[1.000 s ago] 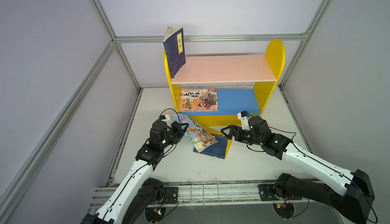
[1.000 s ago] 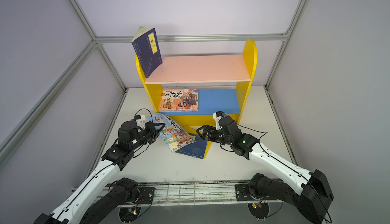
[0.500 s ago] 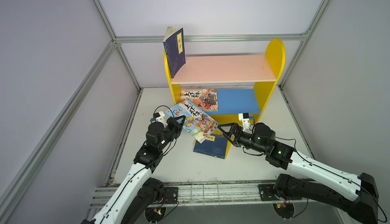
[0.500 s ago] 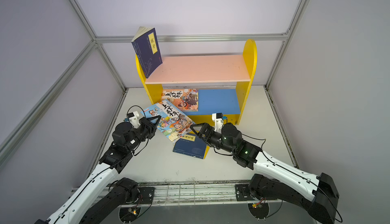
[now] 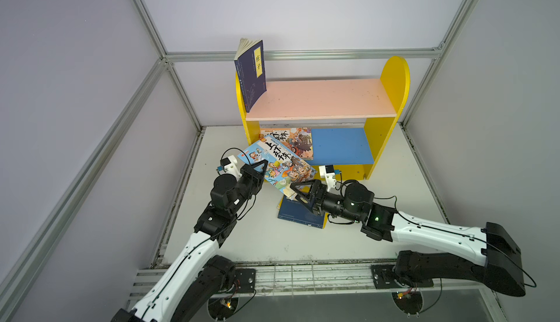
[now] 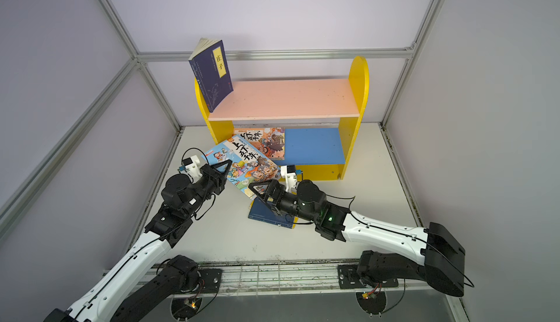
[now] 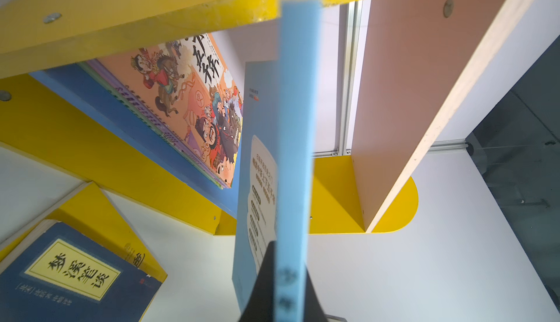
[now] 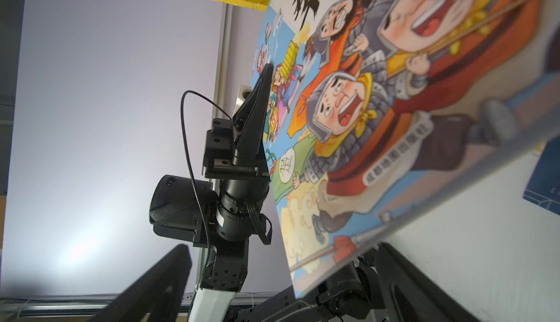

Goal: Stacking books/files
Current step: Place the book at the bookshelf.

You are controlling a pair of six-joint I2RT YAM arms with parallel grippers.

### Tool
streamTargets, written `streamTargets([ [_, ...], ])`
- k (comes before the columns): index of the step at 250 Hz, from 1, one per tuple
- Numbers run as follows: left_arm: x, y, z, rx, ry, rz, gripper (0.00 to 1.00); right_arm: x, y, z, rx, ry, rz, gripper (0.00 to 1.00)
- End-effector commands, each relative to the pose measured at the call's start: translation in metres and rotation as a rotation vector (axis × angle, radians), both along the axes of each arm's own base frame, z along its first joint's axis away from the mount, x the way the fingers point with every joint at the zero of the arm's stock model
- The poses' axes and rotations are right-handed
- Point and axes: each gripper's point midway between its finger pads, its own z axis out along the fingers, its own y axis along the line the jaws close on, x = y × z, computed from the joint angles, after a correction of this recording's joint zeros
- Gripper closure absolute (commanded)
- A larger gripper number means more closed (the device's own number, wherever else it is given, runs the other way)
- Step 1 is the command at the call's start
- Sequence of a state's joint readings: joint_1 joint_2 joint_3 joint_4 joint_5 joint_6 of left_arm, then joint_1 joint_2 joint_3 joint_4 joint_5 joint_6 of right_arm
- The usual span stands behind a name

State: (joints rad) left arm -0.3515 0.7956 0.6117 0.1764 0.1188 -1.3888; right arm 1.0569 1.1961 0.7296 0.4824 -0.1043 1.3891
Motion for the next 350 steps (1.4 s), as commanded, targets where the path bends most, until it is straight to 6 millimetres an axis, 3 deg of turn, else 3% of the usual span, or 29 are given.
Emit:
streamTargets([
  [1,0.001,0.000,0.021,-0.025,-0.073,0.007,1.00,0.006,0.011,0.020,0.106,-0.015,-0.008,0.03],
  [37,0.000,0.001,0.020,-0.029,-0.073,0.013,1.00,0.014,0.024,0.013,0.112,-0.013,-0.018,0.05],
  [91,-0.002,0.000,0.015,-0.034,-0.060,0.006,1.00,0.024,0.021,0.022,0.099,-0.062,-0.072,0.10],
  [260,-0.005,-0.001,-0.013,-0.027,0.002,-0.006,1.00,0.062,-0.030,0.003,-0.061,-0.117,-0.244,0.23],
  [317,-0.002,-0.005,-0.023,-0.024,0.023,-0.020,1.00,0.069,-0.035,-0.002,-0.103,-0.130,-0.275,0.37],
  [350,-0.001,-0.006,-0.024,-0.020,0.025,-0.025,1.00,0.074,-0.032,-0.006,-0.104,-0.124,-0.269,0.69],
])
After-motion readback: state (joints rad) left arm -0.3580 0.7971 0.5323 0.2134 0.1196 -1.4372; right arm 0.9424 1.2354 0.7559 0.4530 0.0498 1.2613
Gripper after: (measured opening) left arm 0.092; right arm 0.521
